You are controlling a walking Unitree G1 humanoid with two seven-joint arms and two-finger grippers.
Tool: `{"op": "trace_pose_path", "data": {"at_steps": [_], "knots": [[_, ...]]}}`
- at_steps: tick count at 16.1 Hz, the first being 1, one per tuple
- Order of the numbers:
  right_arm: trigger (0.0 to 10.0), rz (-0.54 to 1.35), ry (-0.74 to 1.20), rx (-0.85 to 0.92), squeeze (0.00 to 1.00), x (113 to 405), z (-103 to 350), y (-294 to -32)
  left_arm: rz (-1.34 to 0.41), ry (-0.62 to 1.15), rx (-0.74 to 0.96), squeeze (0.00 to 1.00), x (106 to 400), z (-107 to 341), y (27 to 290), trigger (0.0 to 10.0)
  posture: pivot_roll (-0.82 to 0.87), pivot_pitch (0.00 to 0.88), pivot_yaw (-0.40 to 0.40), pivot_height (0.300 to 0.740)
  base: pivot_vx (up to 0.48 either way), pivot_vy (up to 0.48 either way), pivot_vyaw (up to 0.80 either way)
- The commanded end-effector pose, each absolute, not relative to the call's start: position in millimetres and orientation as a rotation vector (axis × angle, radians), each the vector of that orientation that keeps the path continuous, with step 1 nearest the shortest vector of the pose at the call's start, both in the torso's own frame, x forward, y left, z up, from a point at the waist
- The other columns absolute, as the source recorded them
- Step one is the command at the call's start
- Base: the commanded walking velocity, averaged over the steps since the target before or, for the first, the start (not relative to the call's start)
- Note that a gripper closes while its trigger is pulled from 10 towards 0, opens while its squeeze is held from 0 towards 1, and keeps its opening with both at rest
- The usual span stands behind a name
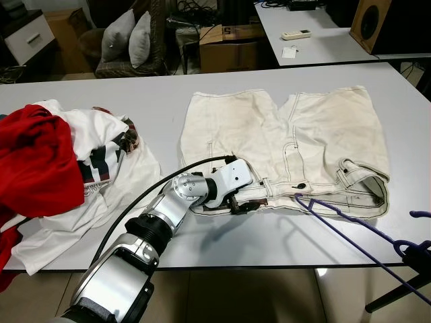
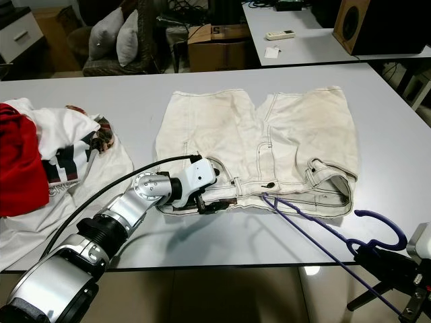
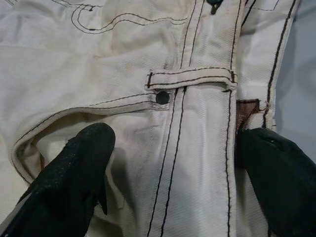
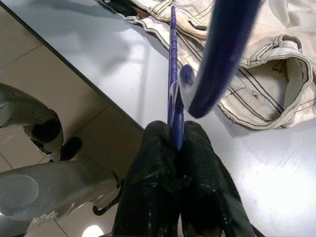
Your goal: Hang hanger
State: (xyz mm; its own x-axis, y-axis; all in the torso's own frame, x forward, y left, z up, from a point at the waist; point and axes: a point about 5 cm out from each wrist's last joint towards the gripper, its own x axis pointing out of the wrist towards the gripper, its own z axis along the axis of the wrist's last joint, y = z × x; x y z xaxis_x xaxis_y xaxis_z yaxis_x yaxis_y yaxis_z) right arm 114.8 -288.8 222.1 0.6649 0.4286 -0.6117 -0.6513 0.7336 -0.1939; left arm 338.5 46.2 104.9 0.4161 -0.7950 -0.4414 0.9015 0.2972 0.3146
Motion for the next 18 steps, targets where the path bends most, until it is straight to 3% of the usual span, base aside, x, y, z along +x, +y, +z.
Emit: {"op": "trace_pose_path", "data": {"at_steps": [1, 12, 13, 14, 18], "knots": [[10.0, 0.645, 0.555, -0.442, 0.00, 115.1, 224.3, -285.0, -1.122, 0.240, 0.586, 0.00, 339.9, 102.5, 50.1, 10.0, -0.13, 0.055, 0.091, 0.740, 0.000, 0.000, 0.00], [10.0, 0.645, 0.555, -0.442, 0.00, 115.1, 224.3, -285.0, -1.122, 0.240, 0.586, 0.00, 339.9, 102.5, 50.1, 10.0, -0.13, 0.055, 0.091, 0.740, 0.000, 0.000, 0.00], [10.0, 0.642, 0.556, -0.442, 0.00, 114.9, 223.6, -285.0, -1.103, 0.229, 0.582, 0.00, 342.2, 103.8, 49.3, 4.8, -0.13, 0.050, 0.093, 0.740, 0.000, 0.000, 0.00], [10.0, 0.653, 0.554, -0.443, 0.00, 117.1, 221.6, -284.6, -1.118, 0.287, 0.440, 0.00, 343.2, 103.6, 51.2, 0.0, -0.13, 0.032, 0.084, 0.740, 0.000, 0.000, 0.00], [10.0, 0.663, 0.548, -0.446, 0.00, 118.3, 221.8, -284.1, -1.142, 0.317, 0.370, 0.00, 342.0, 103.2, 51.6, 0.0, -0.13, 0.032, 0.082, 0.740, 0.000, 0.000, 0.00]]}}
